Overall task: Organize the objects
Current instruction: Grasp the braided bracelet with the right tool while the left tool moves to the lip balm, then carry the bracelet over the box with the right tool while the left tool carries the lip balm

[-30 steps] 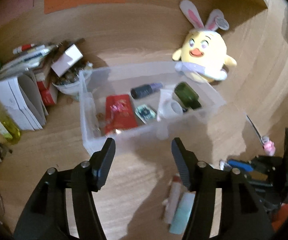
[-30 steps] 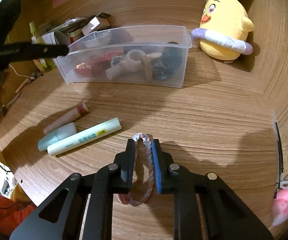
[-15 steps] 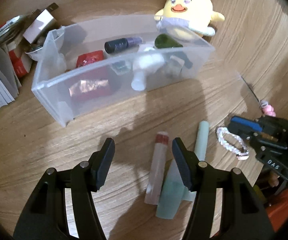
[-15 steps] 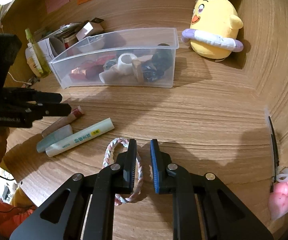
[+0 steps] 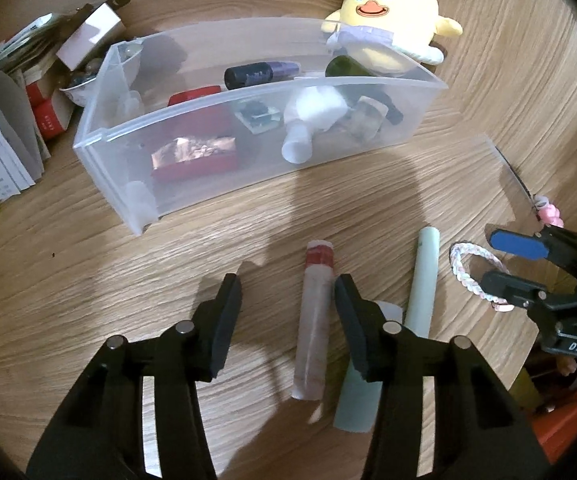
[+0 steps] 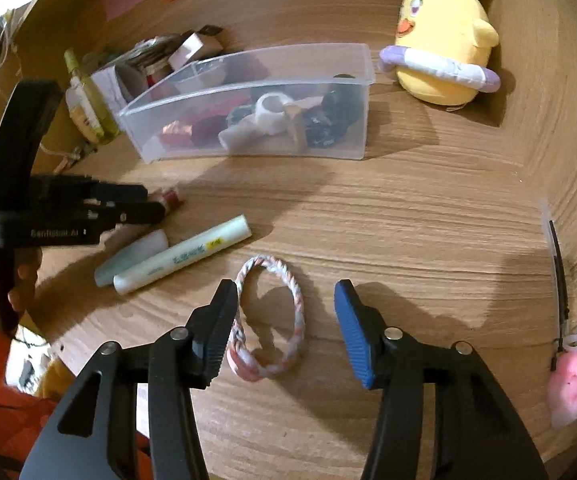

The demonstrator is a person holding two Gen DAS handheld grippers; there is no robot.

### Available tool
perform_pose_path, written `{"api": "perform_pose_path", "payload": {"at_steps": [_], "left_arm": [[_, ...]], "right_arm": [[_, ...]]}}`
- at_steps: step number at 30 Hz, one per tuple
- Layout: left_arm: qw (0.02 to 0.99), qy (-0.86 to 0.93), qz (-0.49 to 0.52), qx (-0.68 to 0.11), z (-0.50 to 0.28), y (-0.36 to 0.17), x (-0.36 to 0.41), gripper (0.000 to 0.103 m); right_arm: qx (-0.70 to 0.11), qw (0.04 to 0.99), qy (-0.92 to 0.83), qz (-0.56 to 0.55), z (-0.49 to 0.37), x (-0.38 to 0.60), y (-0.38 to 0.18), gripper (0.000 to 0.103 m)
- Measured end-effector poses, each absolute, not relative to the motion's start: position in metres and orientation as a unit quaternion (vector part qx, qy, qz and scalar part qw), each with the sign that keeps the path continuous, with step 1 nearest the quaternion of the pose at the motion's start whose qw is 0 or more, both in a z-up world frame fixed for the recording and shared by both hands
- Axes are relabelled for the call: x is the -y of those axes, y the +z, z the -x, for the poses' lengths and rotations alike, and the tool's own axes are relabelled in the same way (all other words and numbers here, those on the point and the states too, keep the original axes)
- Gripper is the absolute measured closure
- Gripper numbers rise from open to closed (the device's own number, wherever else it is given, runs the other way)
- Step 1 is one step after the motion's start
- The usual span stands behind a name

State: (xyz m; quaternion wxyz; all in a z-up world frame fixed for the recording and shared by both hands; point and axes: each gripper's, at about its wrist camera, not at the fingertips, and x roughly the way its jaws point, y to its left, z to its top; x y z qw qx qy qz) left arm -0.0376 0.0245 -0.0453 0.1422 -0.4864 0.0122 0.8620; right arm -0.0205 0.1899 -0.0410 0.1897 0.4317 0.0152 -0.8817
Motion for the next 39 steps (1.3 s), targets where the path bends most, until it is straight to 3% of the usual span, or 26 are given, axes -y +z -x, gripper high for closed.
{"api": "perform_pose_path", "payload": {"at_steps": [10, 15, 17, 21, 22, 26, 39], "left_arm": [[0.136, 0.867, 0.479, -0.022, 0.032, -0.046, -0.02, 0.058], [0.143, 0.868, 0.475, -0.014, 0.033, -0.046, -0.019, 0.076], [0.15, 0.866, 0.476, -0.008, 0.033, -0.046, -0.019, 0.088], [0.157, 0.865, 0.476, 0.01, 0.033, -0.047, -0.017, 0.089], [0.156, 0.865, 0.476, 0.014, 0.033, -0.047, -0.017, 0.089], [0.147, 0.868, 0.473, 0.018, 0.031, -0.047, -0.016, 0.089], [0.138, 0.891, 0.43, 0.052, 0.027, -0.02, -0.006, 0.089]], "right_arm": [[-0.039, 0.191, -0.882, -0.43, 0.006, -0.184, -0.037, 0.056], [-0.031, 0.195, -0.877, -0.437, 0.003, -0.186, -0.04, 0.056], [-0.034, 0.19, -0.876, -0.442, 0.001, -0.186, -0.043, 0.056], [-0.049, 0.178, -0.882, -0.433, -0.003, -0.185, -0.044, 0.056], [-0.049, 0.175, -0.884, -0.431, -0.003, -0.186, -0.044, 0.057], [-0.053, 0.167, -0.889, -0.423, -0.002, -0.187, -0.044, 0.088], [-0.031, 0.16, -0.906, -0.391, 0.007, -0.192, -0.029, 0.093]]}}
